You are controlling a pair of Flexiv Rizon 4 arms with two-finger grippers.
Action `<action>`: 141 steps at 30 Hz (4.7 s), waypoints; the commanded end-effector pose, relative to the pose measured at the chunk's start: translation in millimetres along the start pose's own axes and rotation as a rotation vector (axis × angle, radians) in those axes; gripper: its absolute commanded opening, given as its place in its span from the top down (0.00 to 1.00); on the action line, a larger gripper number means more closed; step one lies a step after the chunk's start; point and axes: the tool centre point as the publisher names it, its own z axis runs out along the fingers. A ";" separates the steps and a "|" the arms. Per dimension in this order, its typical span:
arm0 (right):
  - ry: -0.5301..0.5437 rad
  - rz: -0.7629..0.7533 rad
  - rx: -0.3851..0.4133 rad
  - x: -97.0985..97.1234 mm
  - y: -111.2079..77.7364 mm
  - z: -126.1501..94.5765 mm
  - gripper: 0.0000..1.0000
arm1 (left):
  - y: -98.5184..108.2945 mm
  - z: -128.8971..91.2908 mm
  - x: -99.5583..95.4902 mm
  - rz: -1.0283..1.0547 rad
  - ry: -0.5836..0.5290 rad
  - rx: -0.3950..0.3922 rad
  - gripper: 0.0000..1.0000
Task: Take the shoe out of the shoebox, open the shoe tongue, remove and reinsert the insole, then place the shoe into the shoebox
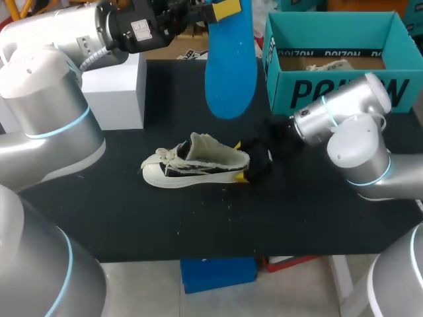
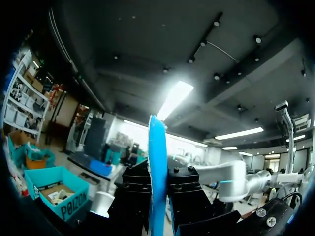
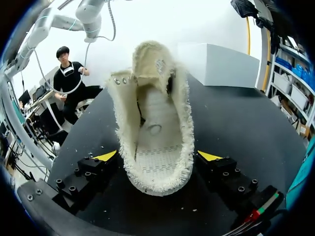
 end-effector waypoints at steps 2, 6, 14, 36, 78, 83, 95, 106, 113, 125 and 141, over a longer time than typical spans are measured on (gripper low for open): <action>-0.009 -0.003 0.447 6.4 14.2 -22.6 0.00 | 1.1 0.9 0.0 0.002 -0.002 0.000 1.00; -0.047 -0.006 0.580 9.0 15.6 -28.2 0.00 | 1.1 0.9 0.0 0.002 -0.002 0.000 1.00; -0.138 0.039 0.797 9.6 16.1 -32.8 0.00 | 1.1 0.9 0.0 0.002 -0.002 0.000 1.00; -0.214 0.012 0.958 1.0 24.2 -38.3 0.00 | 1.1 0.9 0.0 0.002 -0.002 0.000 1.00; -0.116 -0.130 0.505 -3.2 31.7 -27.2 0.00 | 1.1 0.9 0.0 0.002 -0.002 0.000 1.00; -0.056 -0.169 0.380 -2.9 32.9 -22.0 0.00 | 1.1 0.9 0.0 0.002 -0.002 0.000 1.00; -0.041 -0.150 0.227 -2.4 28.5 -16.0 0.00 | 1.1 0.9 0.0 0.002 -0.002 0.000 1.00; -0.049 -0.115 0.172 -1.7 20.8 -10.4 0.00 | 1.1 0.9 0.0 0.002 -0.002 0.000 1.00; -0.053 -0.102 0.124 -3.6 15.8 -4.1 0.00 | 1.1 0.9 0.0 0.002 -0.002 0.000 1.00; -0.056 -0.065 0.073 -2.6 2.8 -0.8 0.00 | 1.1 0.9 0.0 0.002 -0.002 0.000 1.00; -0.086 0.000 0.200 3.2 -0.7 -29.2 0.00 | 1.1 0.9 0.0 0.002 -0.002 0.000 1.00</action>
